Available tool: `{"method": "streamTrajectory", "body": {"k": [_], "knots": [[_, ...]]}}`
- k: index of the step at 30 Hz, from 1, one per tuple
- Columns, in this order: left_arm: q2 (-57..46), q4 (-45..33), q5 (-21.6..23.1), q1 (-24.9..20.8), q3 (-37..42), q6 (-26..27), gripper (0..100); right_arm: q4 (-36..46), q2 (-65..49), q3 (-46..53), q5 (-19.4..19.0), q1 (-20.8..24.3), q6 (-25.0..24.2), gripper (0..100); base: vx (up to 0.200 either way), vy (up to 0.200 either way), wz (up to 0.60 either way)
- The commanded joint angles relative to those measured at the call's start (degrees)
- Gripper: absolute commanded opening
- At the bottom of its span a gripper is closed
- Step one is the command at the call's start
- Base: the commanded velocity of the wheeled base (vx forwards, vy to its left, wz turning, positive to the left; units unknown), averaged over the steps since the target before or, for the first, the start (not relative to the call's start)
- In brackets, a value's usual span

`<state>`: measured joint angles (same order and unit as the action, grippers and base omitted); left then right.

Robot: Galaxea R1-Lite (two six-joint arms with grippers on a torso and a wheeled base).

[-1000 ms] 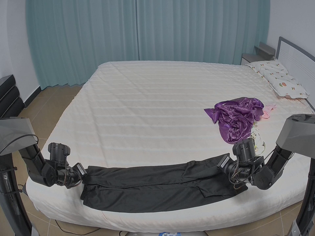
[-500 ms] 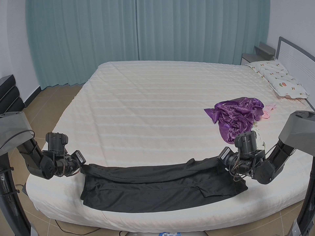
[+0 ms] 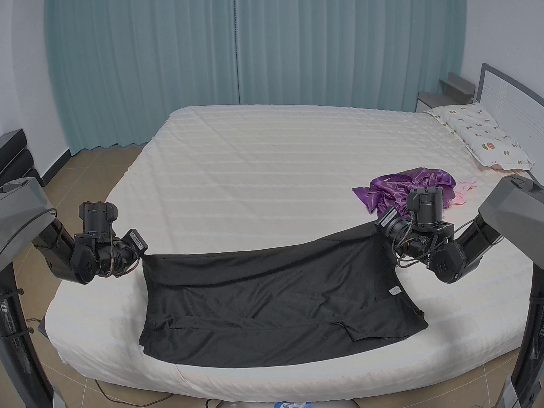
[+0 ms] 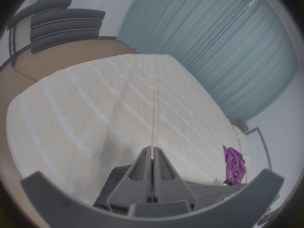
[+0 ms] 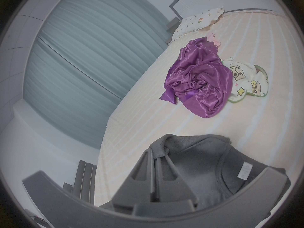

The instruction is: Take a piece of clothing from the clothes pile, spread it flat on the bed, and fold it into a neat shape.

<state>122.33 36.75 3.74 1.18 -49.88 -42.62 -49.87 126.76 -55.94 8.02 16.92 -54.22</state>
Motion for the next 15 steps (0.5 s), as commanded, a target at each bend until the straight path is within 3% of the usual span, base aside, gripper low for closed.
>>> {"method": "streamTrajectory", "body": {"k": [1, 15], "knots": [[0.1, 0.2, -0.1, 0.1, 0.0, -0.6, 0, -2.5, 1.7, 1.5, 0.1, -0.3, 0.2, 0, 0.000, 0.000, 0.00], [0.1, 5.3, -0.8, 1.5, -0.8, -0.4, 0, -11.3, 5.8, 0.0, -2.0, -0.5, 3.4, 0, 0.000, 0.000, 0.00]]}}
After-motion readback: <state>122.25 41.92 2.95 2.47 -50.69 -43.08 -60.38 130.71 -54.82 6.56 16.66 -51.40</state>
